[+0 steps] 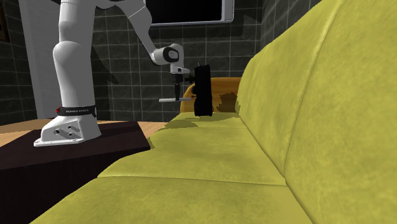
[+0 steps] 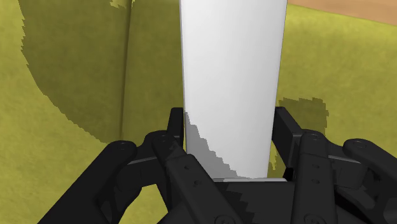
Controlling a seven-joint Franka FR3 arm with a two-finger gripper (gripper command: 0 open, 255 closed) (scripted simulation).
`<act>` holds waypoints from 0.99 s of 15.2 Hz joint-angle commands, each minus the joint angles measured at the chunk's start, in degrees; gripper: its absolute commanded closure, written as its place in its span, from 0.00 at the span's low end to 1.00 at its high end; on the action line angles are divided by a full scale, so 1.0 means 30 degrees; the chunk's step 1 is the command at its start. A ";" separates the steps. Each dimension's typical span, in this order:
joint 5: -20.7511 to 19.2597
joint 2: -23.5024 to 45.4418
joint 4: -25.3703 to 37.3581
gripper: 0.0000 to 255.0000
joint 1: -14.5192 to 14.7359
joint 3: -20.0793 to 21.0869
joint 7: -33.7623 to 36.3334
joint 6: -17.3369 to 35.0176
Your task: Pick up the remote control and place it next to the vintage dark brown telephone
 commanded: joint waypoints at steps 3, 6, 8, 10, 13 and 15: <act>-0.0314 0.0761 -0.0230 1.00 0.0052 -0.0100 0.0213 0.0980; -0.0567 0.1366 -0.0326 1.00 0.0113 -0.0192 0.0397 0.1661; -0.0744 0.1784 -0.0368 1.00 0.0162 -0.0264 0.0525 0.2108; -0.0924 0.2212 -0.0392 1.00 0.0217 -0.0346 0.0656 0.2548; -0.1201 0.2873 -0.0397 1.00 0.0312 -0.0486 0.0857 0.3196; -0.1387 0.3326 -0.0378 1.00 0.0386 -0.0592 0.0992 0.3619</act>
